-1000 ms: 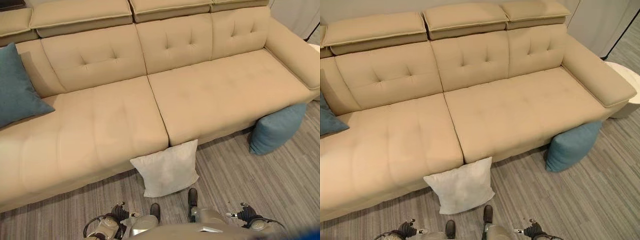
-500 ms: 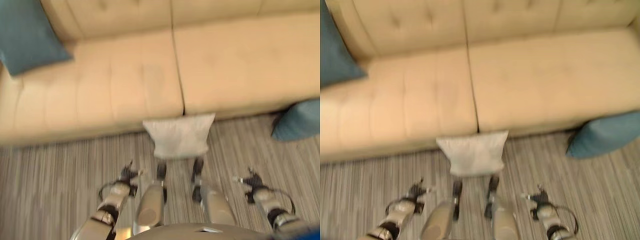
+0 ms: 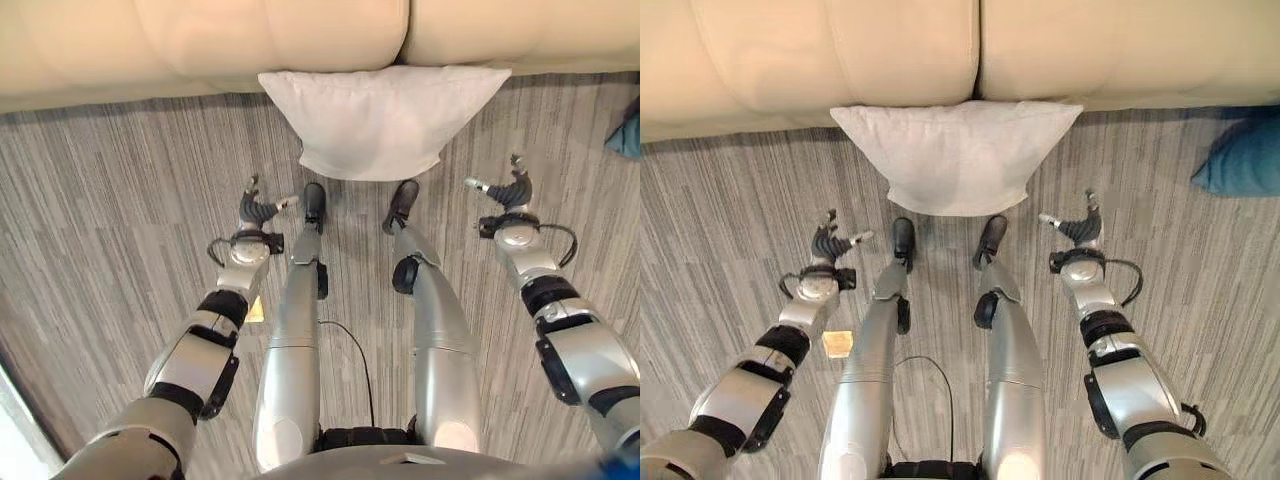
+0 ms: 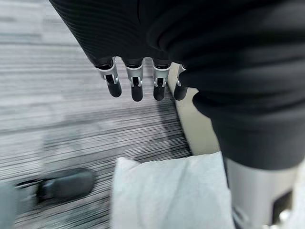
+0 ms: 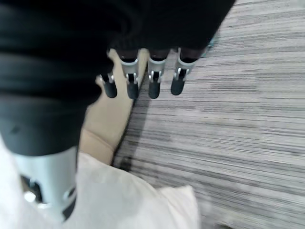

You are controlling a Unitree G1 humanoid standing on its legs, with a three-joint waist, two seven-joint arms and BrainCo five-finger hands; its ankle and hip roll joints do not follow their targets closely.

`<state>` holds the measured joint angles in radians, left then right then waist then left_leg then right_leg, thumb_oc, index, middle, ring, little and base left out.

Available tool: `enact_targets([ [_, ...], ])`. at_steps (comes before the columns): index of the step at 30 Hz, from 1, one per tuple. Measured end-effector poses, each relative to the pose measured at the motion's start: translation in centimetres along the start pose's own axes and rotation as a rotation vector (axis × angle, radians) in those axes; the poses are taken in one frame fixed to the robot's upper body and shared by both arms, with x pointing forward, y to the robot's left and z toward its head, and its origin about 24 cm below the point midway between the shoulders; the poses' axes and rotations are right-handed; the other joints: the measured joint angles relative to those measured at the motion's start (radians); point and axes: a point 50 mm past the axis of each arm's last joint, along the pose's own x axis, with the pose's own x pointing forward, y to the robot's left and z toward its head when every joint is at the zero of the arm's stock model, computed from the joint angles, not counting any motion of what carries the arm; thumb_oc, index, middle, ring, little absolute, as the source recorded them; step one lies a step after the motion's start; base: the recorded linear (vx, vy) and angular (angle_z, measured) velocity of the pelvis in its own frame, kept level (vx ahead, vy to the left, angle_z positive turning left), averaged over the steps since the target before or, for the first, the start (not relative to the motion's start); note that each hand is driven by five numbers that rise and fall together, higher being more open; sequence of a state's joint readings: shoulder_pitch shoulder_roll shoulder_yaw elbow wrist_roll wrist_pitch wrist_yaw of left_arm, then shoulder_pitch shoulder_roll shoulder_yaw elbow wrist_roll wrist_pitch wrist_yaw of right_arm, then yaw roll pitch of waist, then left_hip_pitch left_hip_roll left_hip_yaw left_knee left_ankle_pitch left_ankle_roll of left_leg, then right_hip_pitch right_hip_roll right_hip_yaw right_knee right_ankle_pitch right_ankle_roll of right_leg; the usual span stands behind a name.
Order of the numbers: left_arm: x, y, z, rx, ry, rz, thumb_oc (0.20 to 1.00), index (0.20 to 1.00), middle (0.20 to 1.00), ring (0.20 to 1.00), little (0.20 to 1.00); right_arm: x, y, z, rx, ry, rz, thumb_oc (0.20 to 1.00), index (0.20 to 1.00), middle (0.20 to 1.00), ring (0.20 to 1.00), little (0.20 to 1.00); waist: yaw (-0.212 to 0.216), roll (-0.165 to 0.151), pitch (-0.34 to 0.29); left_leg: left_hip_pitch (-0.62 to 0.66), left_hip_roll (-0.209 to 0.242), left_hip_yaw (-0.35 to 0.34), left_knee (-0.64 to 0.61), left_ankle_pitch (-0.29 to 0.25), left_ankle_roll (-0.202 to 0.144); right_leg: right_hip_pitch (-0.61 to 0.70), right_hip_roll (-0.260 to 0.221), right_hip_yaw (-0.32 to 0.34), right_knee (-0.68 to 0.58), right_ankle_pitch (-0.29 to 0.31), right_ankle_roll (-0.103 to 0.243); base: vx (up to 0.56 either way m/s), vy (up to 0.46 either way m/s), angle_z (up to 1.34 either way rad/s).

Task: Pick up all the scattered cushions and arrange them neatly on the sofa.

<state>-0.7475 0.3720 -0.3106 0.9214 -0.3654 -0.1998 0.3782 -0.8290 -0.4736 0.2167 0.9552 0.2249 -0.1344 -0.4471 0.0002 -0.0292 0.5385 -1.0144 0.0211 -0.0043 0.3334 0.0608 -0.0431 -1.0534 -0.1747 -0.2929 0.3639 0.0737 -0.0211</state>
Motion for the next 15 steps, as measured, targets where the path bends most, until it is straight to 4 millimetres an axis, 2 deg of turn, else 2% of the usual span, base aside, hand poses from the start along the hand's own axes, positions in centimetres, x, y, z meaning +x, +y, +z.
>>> enact_targets([
  [2,1.0,0.4,2.7,-0.001,-0.086,0.004,1.000,1.000,1.000,1.000,1.000,1.1,-0.8,2.9,0.019,-0.095,-0.030,1.000,1.000,1.000,1.000,1.000,-0.008,-0.001,0.000,-0.065,-0.004,0.009,0.025,-0.005,0.004,-0.066,-0.005,0.011,0.020,0.002,-0.008,-0.01,0.014,-0.02],
  [3,1.5,0.4,4.5,-0.011,-0.133,0.008,1.000,1.000,1.000,1.000,1.000,1.5,-1.4,4.3,0.029,-0.135,-0.055,1.000,1.000,1.000,1.000,1.000,-0.013,-0.001,0.000,-0.104,-0.004,0.017,0.043,-0.008,0.009,-0.104,-0.006,0.021,0.030,0.010,-0.025,0.01,0.029,-0.06],
  [4,1.8,0.2,5.8,-0.005,-0.171,0.003,1.000,1.000,1.000,1.000,1.000,1.6,-1.6,4.7,0.037,-0.149,-0.066,1.000,1.000,1.000,1.000,1.000,-0.013,-0.001,-0.001,-0.128,-0.004,0.022,0.058,-0.018,0.013,-0.130,-0.007,0.027,0.041,0.005,-0.029,0.00,0.000,0.00],
  [5,2.1,0.1,8.3,-0.036,-0.249,-0.001,1.000,1.000,1.000,1.000,1.000,1.8,-1.9,5.9,0.061,-0.185,-0.080,1.000,1.000,1.000,1.000,1.000,-0.022,-0.001,-0.001,-0.173,-0.011,0.027,0.077,-0.024,0.016,-0.182,-0.018,0.034,0.072,-0.004,-0.033,0.05,0.017,0.01],
  [6,2.3,0.1,9.4,-0.056,-0.279,-0.002,1.000,1.000,1.000,1.000,1.000,1.9,-2.1,6.4,0.065,-0.198,-0.084,1.000,1.000,1.000,1.000,1.000,-0.024,-0.001,-0.001,-0.196,-0.013,0.028,0.090,-0.029,0.017,-0.206,-0.023,0.036,0.086,-0.009,-0.033,0.05,0.007,0.10],
  [7,2.4,-0.1,12.0,-0.135,-0.346,-0.013,1.000,1.000,1.000,1.000,1.000,1.9,-2.1,7.4,0.092,-0.240,-0.085,1.000,1.000,1.000,1.000,1.000,-0.038,-0.001,-0.001,-0.262,-0.020,0.029,0.133,-0.041,0.019,-0.279,-0.035,0.048,0.142,-0.029,-0.034,0.05,0.034,0.05],
  [8,2.4,-0.2,12.5,-0.143,-0.363,-0.020,1.000,1.000,1.000,1.000,1.000,1.9,-2.1,7.5,0.100,-0.246,-0.084,1.000,1.000,1.000,1.000,1.000,-0.039,-0.001,-0.001,-0.276,-0.019,0.030,0.147,-0.047,0.018,-0.291,-0.035,0.051,0.148,-0.030,-0.035,0.00,0.000,0.00],
  [10,2.4,-0.3,12.2,-0.171,-0.343,-0.024,1.000,1.000,1.000,1.000,1.000,1.9,-2.1,7.4,0.110,-0.242,-0.080,1.000,1.000,1.000,1.000,1.000,-0.048,0.000,-0.002,-0.290,-0.018,0.045,0.167,-0.058,0.025,-0.311,-0.035,0.070,0.163,-0.032,-0.032,0.03,0.010,-0.08],
  [12,2.4,-0.6,13.0,-0.145,-0.369,-0.040,1.000,1.000,1.000,1.000,1.000,2.1,-2.5,7.7,0.108,-0.255,-0.081,1.000,1.000,1.000,1.000,1.000,-0.049,0.001,-0.005,-0.318,-0.019,0.054,0.191,-0.074,0.032,-0.344,-0.035,0.088,0.181,-0.040,-0.018,0.04,-0.017,-0.08],
  [14,2.6,-0.5,15.5,-0.133,-0.433,-0.045,1.000,1.000,1.000,1.000,1.000,2.4,-2.3,9.1,0.142,-0.274,-0.061,1.000,1.000,1.000,1.000,1.000,-0.045,0.002,-0.006,-0.379,-0.016,0.050,0.237,-0.085,0.030,-0.401,-0.036,0.089,0.216,-0.045,-0.020,0.04,-0.008,-0.03],
  [15,2.6,-0.4,15.8,-0.118,-0.444,-0.047,1.000,1.000,1.000,1.000,1.000,2.4,-2.0,9.6,0.131,-0.291,-0.040,1.000,1.000,1.000,1.000,1.000,-0.043,0.002,-0.006,-0.388,-0.013,0.052,0.249,-0.086,0.028,-0.409,-0.035,0.090,0.224,-0.046,-0.021,0.04,-0.020,-0.02],
])
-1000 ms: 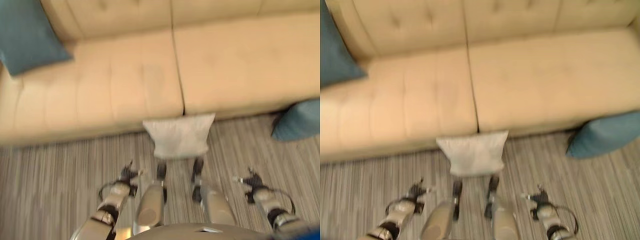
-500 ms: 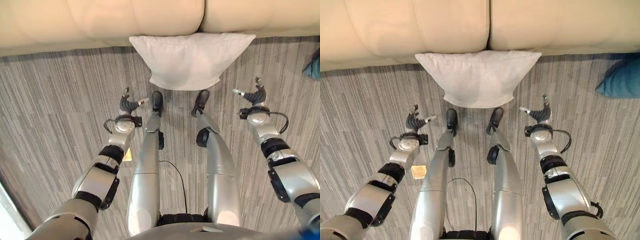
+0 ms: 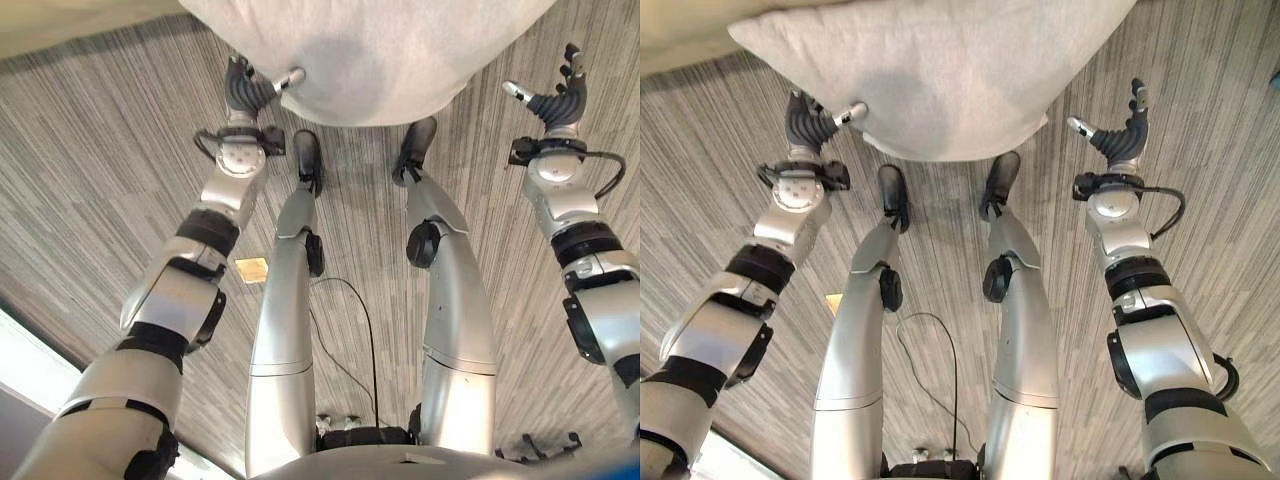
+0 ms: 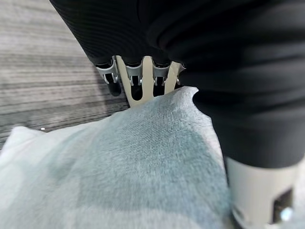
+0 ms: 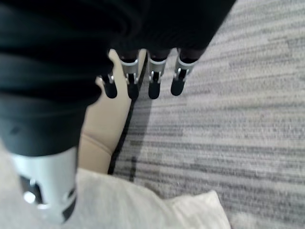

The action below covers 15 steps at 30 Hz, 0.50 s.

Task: Pick up all the scattered cushions and arrange them neatly on the sofa.

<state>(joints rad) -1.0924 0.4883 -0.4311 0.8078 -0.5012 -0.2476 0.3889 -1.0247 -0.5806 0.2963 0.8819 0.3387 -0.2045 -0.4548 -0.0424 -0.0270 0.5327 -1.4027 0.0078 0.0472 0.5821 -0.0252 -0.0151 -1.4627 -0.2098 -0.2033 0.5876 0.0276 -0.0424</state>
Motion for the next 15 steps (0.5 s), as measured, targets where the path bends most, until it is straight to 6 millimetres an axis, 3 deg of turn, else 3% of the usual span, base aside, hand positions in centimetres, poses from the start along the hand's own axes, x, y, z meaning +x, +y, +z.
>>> enact_targets([
  [1,0.3,-0.1,0.6,-0.001,-0.017,-0.003,1.000,1.000,1.000,1.000,1.000,0.5,0.5,1.6,-0.005,-0.049,0.037,1.000,1.000,1.000,1.000,1.000,0.004,0.002,-0.001,-0.021,0.000,0.004,0.017,-0.007,0.002,-0.024,0.000,0.008,0.014,-0.001,-0.002,0.03,-0.018,-0.03],
  [6,0.5,-0.6,1.2,0.009,-0.032,-0.022,1.000,1.000,1.000,1.000,1.000,1.5,1.8,5.6,-0.023,-0.170,0.100,1.000,1.000,1.000,1.000,1.000,0.013,0.002,-0.001,-0.038,0.001,0.009,0.035,-0.005,-0.002,-0.042,0.000,0.016,0.032,-0.001,-0.003,0.00,0.000,0.00],
  [14,1.1,-2.5,2.8,0.036,-0.051,-0.066,1.000,1.000,1.000,1.000,1.000,2.4,2.4,7.9,-0.140,-0.218,0.119,1.000,1.000,1.000,1.000,1.000,0.036,0.002,-0.002,-0.045,0.007,0.019,0.051,-0.001,-0.002,-0.052,0.001,0.023,0.043,0.007,-0.010,0.00,-0.027,0.00],
  [15,1.4,-3.5,3.7,-0.003,-0.045,-0.061,0.460,0.460,0.460,0.460,0.460,2.5,3.7,9.2,-0.140,-0.225,0.128,0.200,0.200,0.200,0.200,0.200,0.035,0.003,-0.002,-0.040,0.007,0.018,0.045,0.010,-0.003,-0.045,0.002,0.022,0.039,0.019,-0.019,0.00,-0.055,0.02],
])
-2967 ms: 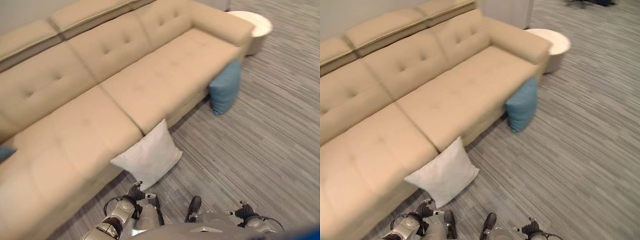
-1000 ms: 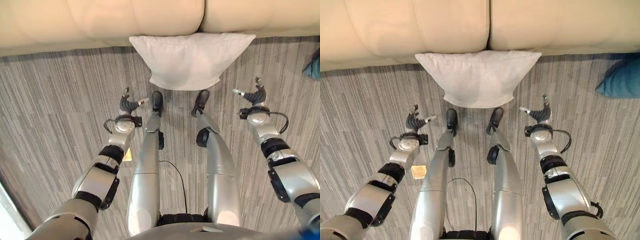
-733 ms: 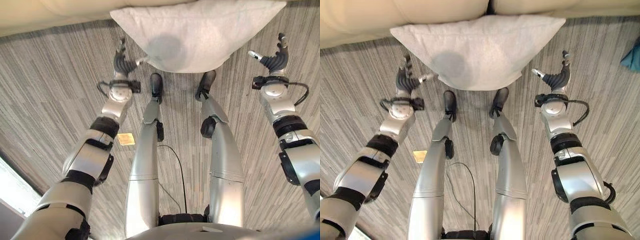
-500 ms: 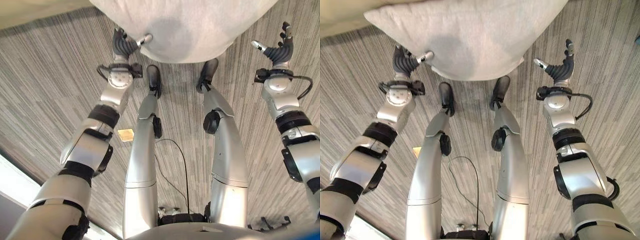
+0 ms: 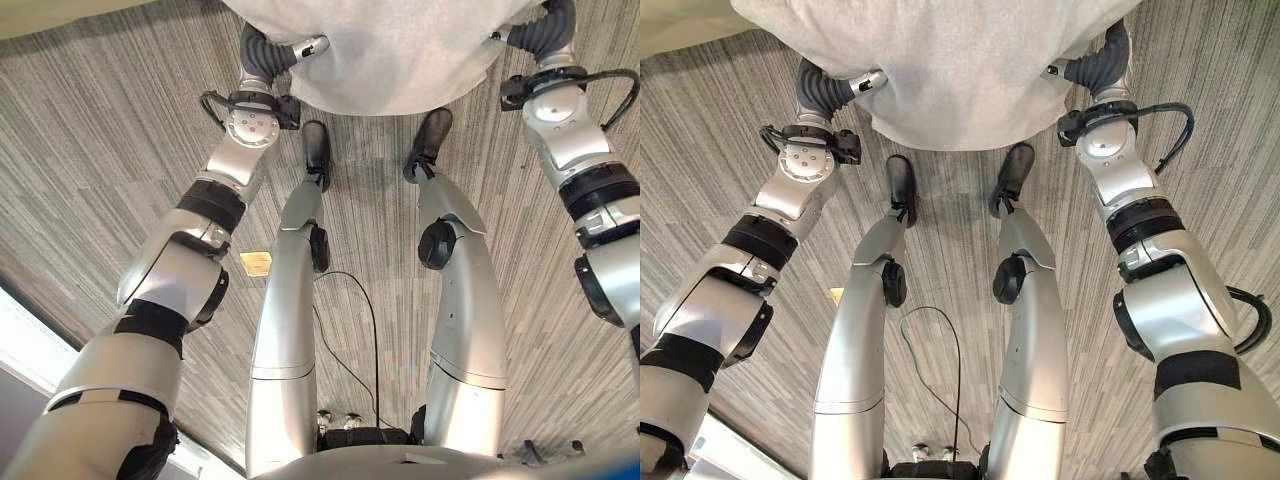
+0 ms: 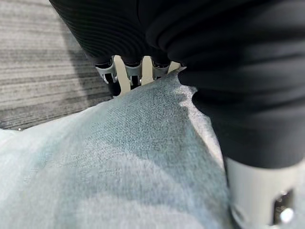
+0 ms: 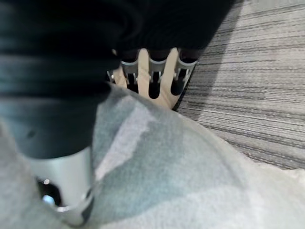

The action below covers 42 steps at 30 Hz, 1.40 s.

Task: Pick up all the scattered cushions and arrange them neatly on the sofa.

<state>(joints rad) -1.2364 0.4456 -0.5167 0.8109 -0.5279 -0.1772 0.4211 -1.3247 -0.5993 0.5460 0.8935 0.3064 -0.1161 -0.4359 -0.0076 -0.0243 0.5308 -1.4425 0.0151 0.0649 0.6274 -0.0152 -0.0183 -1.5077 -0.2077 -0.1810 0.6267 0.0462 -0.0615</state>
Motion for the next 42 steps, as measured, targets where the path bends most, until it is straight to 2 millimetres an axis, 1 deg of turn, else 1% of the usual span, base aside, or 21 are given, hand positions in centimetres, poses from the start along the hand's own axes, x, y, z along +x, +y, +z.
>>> enact_targets([
  [2,0.0,-1.0,0.1,-0.077,0.028,0.013,0.200,0.200,0.200,0.200,0.200,-0.1,1.0,0.4,0.080,0.020,0.004,0.200,0.200,0.200,0.200,0.200,0.001,0.004,-0.007,0.004,0.000,-0.005,-0.009,0.005,-0.001,0.005,0.000,-0.004,-0.004,-0.001,0.005,0.00,-0.011,0.02],
  [6,-0.8,0.5,-0.3,-0.197,0.038,0.049,0.200,0.200,0.200,0.200,0.200,-1.5,1.5,0.5,0.318,0.026,-0.012,0.200,0.200,0.200,0.200,0.200,-0.009,0.006,-0.013,0.046,0.003,-0.002,-0.062,0.027,0.005,0.051,0.017,-0.005,-0.081,0.036,0.017,-0.01,0.008,-0.07],
  [9,-2.6,0.4,-2.6,-0.249,0.096,0.054,0.200,0.200,0.200,0.200,0.200,-3.4,3.1,-1.0,0.398,0.057,0.016,0.200,0.200,0.200,0.200,0.200,-0.018,0.006,-0.015,0.157,0.004,0.005,-0.136,0.051,0.001,0.160,0.029,-0.004,-0.156,0.060,0.023,-0.03,0.001,-0.05],
  [12,-3.9,0.7,-3.4,-0.287,0.100,0.054,0.200,0.200,0.200,0.200,0.200,-5.0,3.0,-1.5,0.496,0.049,0.003,0.200,0.200,0.200,0.200,0.200,-0.028,0.006,-0.014,0.245,0.004,0.006,-0.177,0.056,-0.003,0.244,0.032,-0.007,-0.187,0.060,0.023,0.00,-0.013,-0.01],
  [13,-5.9,0.6,-5.3,-0.310,0.146,0.054,0.200,0.200,0.200,0.200,0.200,-7.2,3.9,-3.0,0.525,0.079,0.028,0.200,0.200,0.200,0.200,0.200,-0.034,0.005,-0.058,0.298,0.003,0.001,-0.210,0.056,-0.006,0.298,0.037,-0.015,-0.217,0.059,0.027,0.00,-0.051,-0.02],
  [14,-7.5,0.6,-6.6,-0.310,0.177,0.053,0.200,0.200,0.200,0.200,0.200,-8.8,3.7,-4.6,0.521,0.096,0.030,0.200,0.200,0.200,0.200,0.200,-0.036,0.014,-0.160,0.262,0.006,-0.006,-0.207,0.042,-0.005,0.267,0.039,-0.018,-0.215,0.050,0.038,0.00,-0.052,-0.01],
  [16,-8.7,0.0,-5.9,-0.305,0.122,0.012,0.200,0.200,0.200,0.200,0.200,-10.1,2.9,-4.8,0.541,0.061,0.007,0.200,0.200,0.200,0.200,0.200,-0.034,0.017,-0.176,0.295,0.006,-0.022,-0.209,0.044,-0.012,0.305,0.041,-0.030,-0.214,0.039,0.046,0.03,-0.053,0.06],
  [19,-9.4,0.1,-4.8,-0.340,0.058,0.010,0.200,0.200,0.200,0.200,0.200,-10.0,1.6,-3.7,0.532,-0.015,-0.016,0.200,0.200,0.200,0.200,0.200,-0.029,0.017,-0.175,0.357,0.006,-0.026,-0.229,0.042,-0.022,0.362,0.040,-0.035,-0.213,0.026,0.044,0.00,-0.072,0.06],
  [22,-11.9,0.5,-6.7,-0.381,0.116,0.024,0.200,0.200,0.200,0.200,0.200,-12.8,2.6,-4.9,0.523,0.014,0.031,0.200,0.200,0.200,0.200,0.200,-0.021,0.019,-0.176,0.604,0.016,-0.066,-0.337,0.056,-0.043,0.613,0.062,-0.076,-0.299,0.024,0.035,0.00,-0.064,0.11],
  [23,-12.7,0.7,-7.1,-0.384,0.129,0.027,0.200,0.200,0.200,0.200,0.200,-13.8,2.8,-5.5,0.532,0.034,0.040,0.200,0.200,0.200,0.200,0.200,-0.019,0.019,-0.194,0.651,0.019,-0.074,-0.368,0.060,-0.049,0.661,0.069,-0.084,-0.325,0.019,0.041,0.05,-0.032,0.11],
  [24,-12.7,0.7,-7.1,-0.384,0.129,0.027,0.200,0.200,0.200,0.200,0.200,-13.8,2.8,-5.5,0.532,0.034,0.040,0.200,0.200,0.200,0.200,0.200,-0.019,0.019,-0.194,0.651,0.019,-0.074,-0.368,0.060,-0.049,0.661,0.069,-0.084,-0.325,0.019,0.041,0.06,-0.035,0.03],
  [25,-14.1,1.1,-8.2,-0.372,0.156,0.026,0.200,0.200,0.200,0.200,0.200,-15.8,3.2,-6.8,0.525,0.084,0.065,0.200,0.200,0.200,0.200,0.200,-0.009,0.020,-0.227,0.749,0.024,-0.075,-0.423,0.061,-0.054,0.753,0.080,-0.091,-0.368,0.014,0.040,0.11,-0.037,-0.02],
  [27,-15.7,1.6,-9.2,-0.356,0.192,0.023,0.200,0.200,0.200,0.200,0.200,-17.9,3.7,-8.2,0.532,0.157,0.088,0.200,0.200,0.200,0.200,0.200,-0.007,0.021,-0.230,0.867,0.030,-0.074,-0.470,0.066,-0.049,0.866,0.090,-0.097,-0.403,0.007,0.050,0.12,-0.027,-0.02],
  [28,-17.0,2.2,-10.3,-0.343,0.239,0.031,0.200,0.200,0.200,0.200,0.200,-19.4,3.9,-9.3,0.507,0.207,0.121,0.200,0.200,0.200,0.200,0.200,-0.007,0.022,-0.230,0.959,0.034,-0.072,-0.500,0.064,-0.048,0.956,0.095,-0.103,-0.428,0.009,0.049,0.18,-0.036,0.02],
  [29,-19.2,2.4,-11.7,-0.326,0.313,0.023,0.200,0.200,0.200,0.200,0.200,-21.7,3.7,-10.8,0.460,0.275,0.169,0.200,0.200,0.200,0.200,0.200,-0.010,0.022,-0.271,1.077,0.039,-0.073,-0.556,0.063,-0.048,1.072,0.108,-0.108,-0.480,0.004,0.054,0.16,-0.020,0.00],
  [31,-21.0,2.8,-12.2,-0.308,0.347,0.004,0.200,0.200,0.200,0.200,0.200,-23.5,3.4,-11.7,0.435,0.319,0.200,0.200,0.200,0.200,0.200,0.200,-0.011,0.022,-0.284,1.189,0.046,-0.063,-0.608,0.063,-0.049,1.188,0.122,-0.110,-0.537,0.008,0.061,0.13,-0.052,-0.02],
  [32,-21.5,3.0,-12.4,-0.295,0.360,-0.003,0.200,0.200,0.200,0.200,0.200,-24.1,3.2,-12.0,0.423,0.339,0.206,0.200,0.200,0.200,0.200,0.200,-0.014,0.021,-0.320,1.205,0.049,-0.062,-0.619,0.060,-0.049,1.208,0.127,-0.113,-0.556,0.008,0.063,0.12,-0.064,0.00],
  [35,-23.4,3.3,-13.0,-0.303,0.409,0.000,0.200,0.200,0.200,0.200,0.200,-25.8,3.1,-13.0,0.410,0.406,0.228,0.200,0.200,0.200,0.200,0.200,-0.034,0.020,-0.335,1.329,0.055,-0.063,-0.648,0.057,-0.054,1.370,0.147,-0.129,-0.651,0.022,0.070,0.11,-0.061,0.10],
  [37,-24.0,3.0,-13.3,-0.318,0.429,0.005,0.200,0.200,0.200,0.200,0.200,-26.5,2.8,-13.4,0.403,0.428,0.227,0.200,0.200,0.200,0.200,0.200,-0.035,0.018,-0.376,1.339,0.060,-0.064,-0.656,0.051,-0.061,1.393,0.158,-0.133,-0.687,0.025,0.075,0.12,-0.058,0.04],
  [39,-24.8,2.9,-13.7,-0.321,0.471,0.010,0.200,0.200,0.200,0.200,0.200,-27.1,2.9,-13.7,0.403,0.461,0.234,0.200,0.200,0.200,0.200,0.200,-0.030,0.009,-0.379,1.390,0.063,-0.050,-0.649,0.049,-0.065,1.459,0.170,-0.129,-0.719,0.039,0.074,0.02,-0.027,-0.05],
  [42,-25.1,2.6,-13.8,-0.332,0.484,0.010,0.200,0.200,0.200,0.200,0.200,-27.3,2.8,-13.8,0.390,0.468,0.235,0.200,0.200,0.200,0.200,0.200,-0.031,0.008,-0.386,1.364,0.068,-0.047,-0.584,0.041,-0.076,1.473,0.172,-0.136,-0.719,0.026,0.078,0.04,0.021,0.07],
])
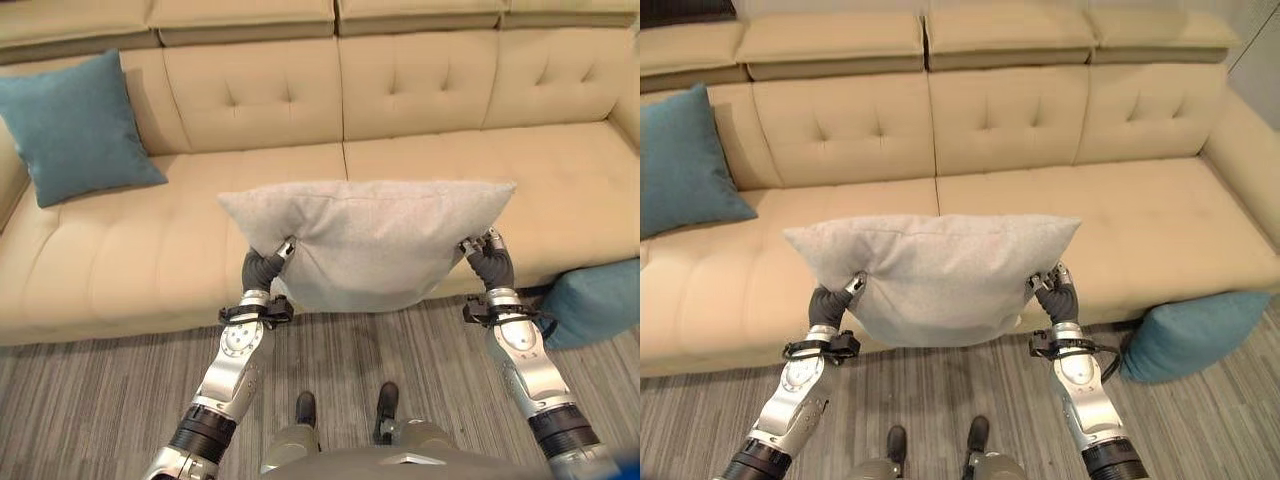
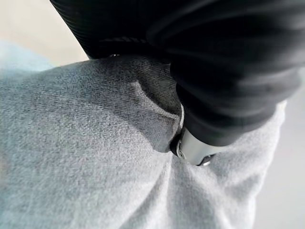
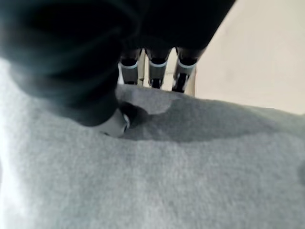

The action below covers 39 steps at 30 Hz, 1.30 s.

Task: Pick up all the scattered cushions and arrange them neatly on the sofa.

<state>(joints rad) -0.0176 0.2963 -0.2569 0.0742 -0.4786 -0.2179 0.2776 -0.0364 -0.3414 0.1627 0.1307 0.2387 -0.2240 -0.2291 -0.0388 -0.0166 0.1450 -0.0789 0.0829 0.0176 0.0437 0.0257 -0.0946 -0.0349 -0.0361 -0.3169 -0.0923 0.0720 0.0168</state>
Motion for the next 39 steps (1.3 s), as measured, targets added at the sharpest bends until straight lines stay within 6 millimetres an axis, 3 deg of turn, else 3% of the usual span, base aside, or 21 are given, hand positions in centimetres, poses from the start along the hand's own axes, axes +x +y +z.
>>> enact_targets([
  [1,0.0,-0.1,-0.2,-0.003,0.013,0.001,0.200,0.200,0.200,0.200,0.200,0.0,-0.1,-0.1,-0.010,0.004,-0.003,0.200,0.200,0.200,0.200,0.200,-0.002,-0.002,0.001,-0.019,0.002,0.010,0.039,-0.001,-0.001,0.005,-0.004,-0.005,0.000,0.000,-0.001,0.09,0.042,0.20],
  [2,-0.1,-0.1,-0.6,-0.001,0.033,0.001,0.200,0.200,0.200,0.200,0.200,0.0,-0.2,-0.1,-0.024,0.009,-0.004,0.200,0.200,0.200,0.200,0.200,-0.002,0.002,-0.001,-0.027,0.004,0.066,0.053,-0.009,-0.006,0.017,-0.005,-0.016,0.000,-0.002,-0.005,0.10,0.072,0.38],
  [3,-0.1,-0.4,-0.8,0.003,0.040,-0.013,0.200,0.200,0.200,0.200,0.200,0.1,-0.5,0.0,-0.027,0.009,-0.018,0.200,0.200,0.200,0.200,0.200,-0.009,0.015,-0.009,-0.029,0.021,0.144,0.043,-0.026,0.016,0.023,0.002,-0.038,0.001,-0.012,-0.020,0.07,0.075,0.33],
  [7,0.0,-0.5,-0.8,0.022,0.040,-0.023,0.200,0.200,0.200,0.200,0.200,0.3,-0.6,0.2,-0.045,0.005,-0.021,0.200,0.200,0.200,0.200,0.200,0.001,0.006,-0.003,-0.097,0.019,0.201,0.079,-0.022,0.043,-0.047,-0.023,-0.021,0.062,-0.017,-0.027,0.18,0.110,0.04],
  [10,-0.3,0.1,-1.1,0.047,0.065,-0.011,0.200,0.200,0.200,0.200,0.200,0.0,0.0,-0.3,-0.043,0.034,0.000,0.200,0.200,0.200,0.200,0.200,0.000,-0.012,-0.011,-0.001,-0.024,0.232,-0.024,0.012,0.077,-0.014,-0.050,0.005,0.065,-0.011,0.008,0.23,0.167,-0.20],
  [14,-0.2,0.5,-0.8,0.069,0.057,-0.011,0.200,0.200,0.200,0.200,0.200,0.1,0.5,0.2,-0.050,0.008,0.017,0.200,0.200,0.200,0.200,0.200,0.021,-0.018,-0.013,0.070,-0.075,0.288,-0.075,-0.013,0.127,-0.041,-0.087,0.069,0.158,-0.029,0.051,0.18,0.237,-0.45],
  [16,-0.1,0.6,-0.7,0.077,0.054,-0.011,0.200,0.200,0.200,0.200,0.200,0.2,0.9,0.4,-0.048,0.000,0.019,0.200,0.200,0.200,0.200,0.200,0.019,-0.002,-0.005,0.091,-0.081,0.283,-0.078,-0.034,0.166,-0.159,-0.124,0.101,0.408,-0.037,0.092,0.11,0.158,-0.53],
  [17,-0.1,0.6,-0.6,0.087,0.049,-0.013,0.200,0.200,0.200,0.200,0.200,0.2,1.0,0.4,-0.045,-0.003,0.022,0.200,0.200,0.200,0.200,0.200,0.017,-0.005,-0.006,0.100,-0.089,0.305,-0.065,-0.048,0.193,-0.219,-0.153,0.112,0.546,-0.049,0.139,0.16,0.102,-0.21],
  [18,-0.1,0.7,-0.7,0.089,0.049,-0.013,0.200,0.200,0.200,0.200,0.200,0.2,0.9,0.6,-0.046,-0.009,0.021,0.200,0.200,0.200,0.200,0.200,0.017,-0.006,-0.007,0.101,-0.095,0.306,-0.059,-0.048,0.190,-0.255,-0.162,0.113,0.611,-0.070,0.139,0.22,0.062,-0.16],
  [20,-0.1,0.7,-0.6,0.089,0.049,-0.010,0.200,0.200,0.200,0.200,0.200,0.2,1.0,0.6,-0.047,-0.009,0.032,0.200,0.200,0.200,0.200,0.200,0.019,-0.006,-0.007,0.103,-0.108,0.300,-0.073,-0.046,0.192,-0.261,-0.153,0.115,0.597,-0.103,0.125,0.19,-0.014,-0.03],
  [22,0.0,0.9,-0.5,0.090,0.044,-0.003,0.200,0.200,0.200,0.200,0.200,0.2,1.0,0.5,-0.049,-0.008,0.045,0.200,0.200,0.200,0.200,0.200,0.018,0.007,0.000,0.104,-0.111,0.301,-0.085,-0.038,0.191,-0.251,-0.127,0.116,0.475,-0.116,0.109,0.21,-0.068,0.10],
  [23,0.0,1.0,-0.5,0.090,0.043,-0.001,0.200,0.200,0.200,0.200,0.200,0.2,1.1,0.5,-0.052,-0.004,0.055,0.200,0.200,0.200,0.200,0.200,0.016,0.013,0.004,0.113,-0.118,0.297,-0.098,-0.039,0.190,-0.241,-0.116,0.111,0.337,-0.108,0.110,0.24,-0.108,0.18],
  [25,0.0,1.1,-0.4,0.084,0.040,0.007,0.200,0.200,0.200,0.200,0.200,0.2,1.1,0.5,-0.052,-0.002,0.059,0.200,0.200,0.200,0.200,0.200,0.006,0.015,0.006,0.119,-0.122,0.276,-0.101,-0.046,0.182,-0.247,-0.106,0.120,0.240,-0.071,0.126,0.22,-0.120,0.29],
  [28,0.1,1.2,-0.5,0.082,0.042,0.014,0.200,0.200,0.200,0.200,0.200,0.1,1.0,0.4,-0.054,0.000,0.059,0.200,0.200,0.200,0.200,0.200,-0.009,-0.010,0.008,0.169,-0.143,0.238,-0.114,-0.058,0.158,-0.197,-0.111,0.119,0.153,0.012,0.113,0.17,-0.106,0.46],
  [29,0.0,1.4,-0.5,0.088,0.046,0.016,0.200,0.200,0.200,0.200,0.200,0.1,1.0,0.4,-0.053,0.003,0.058,0.200,0.200,0.200,0.200,0.200,-0.009,-0.033,-0.003,0.183,-0.162,0.224,-0.110,-0.068,0.143,-0.179,-0.115,0.131,0.135,0.079,0.079,0.29,-0.205,0.35],
  [30,-0.2,0.9,-0.9,0.061,0.053,0.018,0.200,0.200,0.200,0.200,0.200,0.1,0.7,0.4,-0.060,0.002,0.053,0.200,0.200,0.200,0.200,0.200,-0.009,-0.012,-0.002,0.190,-0.140,0.210,-0.103,-0.083,0.124,-0.163,-0.096,0.136,0.133,0.072,0.039,0.23,-0.192,0.25],
  [32,-0.2,0.5,-0.9,0.038,0.050,0.017,0.200,0.200,0.200,0.200,0.200,0.1,0.6,0.3,-0.065,0.007,0.050,0.200,0.200,0.200,0.200,0.200,-0.009,0.004,-0.007,0.174,-0.092,0.186,-0.071,-0.108,0.086,-0.119,-0.056,0.108,0.079,0.064,0.028,0.24,-0.221,0.31],
  [34,-0.1,0.4,-0.8,0.039,0.047,0.008,0.200,0.200,0.200,0.200,0.200,-0.2,0.1,0.1,-0.080,0.017,0.044,0.200,0.200,0.200,0.200,0.200,-0.027,-0.007,-0.008,0.164,-0.061,0.157,0.005,-0.126,0.058,-0.058,-0.029,0.067,0.026,0.057,0.014,0.15,-0.162,0.46],
  [36,-0.2,0.1,-1.0,0.038,0.055,-0.017,0.200,0.200,0.200,0.200,0.200,-0.1,-0.4,0.3,-0.098,0.009,0.042,0.200,0.200,0.200,0.200,0.200,-0.026,-0.029,-0.008,0.102,-0.033,0.158,0.172,-0.139,0.038,-0.019,-0.020,0.056,0.003,0.042,-0.011,0.15,-0.137,0.18],
  [37,-0.3,-0.3,-1.1,0.033,0.060,-0.034,0.200,0.200,0.200,0.200,0.200,0.0,-0.6,0.6,-0.097,-0.002,0.033,0.200,0.200,0.200,0.200,0.200,-0.017,-0.039,-0.006,-0.014,-0.007,0.136,0.404,-0.156,0.005,0.006,-0.014,0.055,0.001,0.008,-0.064,0.19,-0.090,0.10],
  [39,-0.4,-0.7,-1.3,0.027,0.069,-0.051,0.200,0.200,0.200,0.200,0.200,0.1,-1.0,0.9,-0.097,-0.012,0.017,0.200,0.200,0.200,0.200,0.200,-0.018,-0.047,-0.002,-0.088,0.000,0.140,0.311,-0.156,0.009,0.009,-0.007,0.050,0.001,-0.009,-0.062,0.18,-0.020,0.01],
])
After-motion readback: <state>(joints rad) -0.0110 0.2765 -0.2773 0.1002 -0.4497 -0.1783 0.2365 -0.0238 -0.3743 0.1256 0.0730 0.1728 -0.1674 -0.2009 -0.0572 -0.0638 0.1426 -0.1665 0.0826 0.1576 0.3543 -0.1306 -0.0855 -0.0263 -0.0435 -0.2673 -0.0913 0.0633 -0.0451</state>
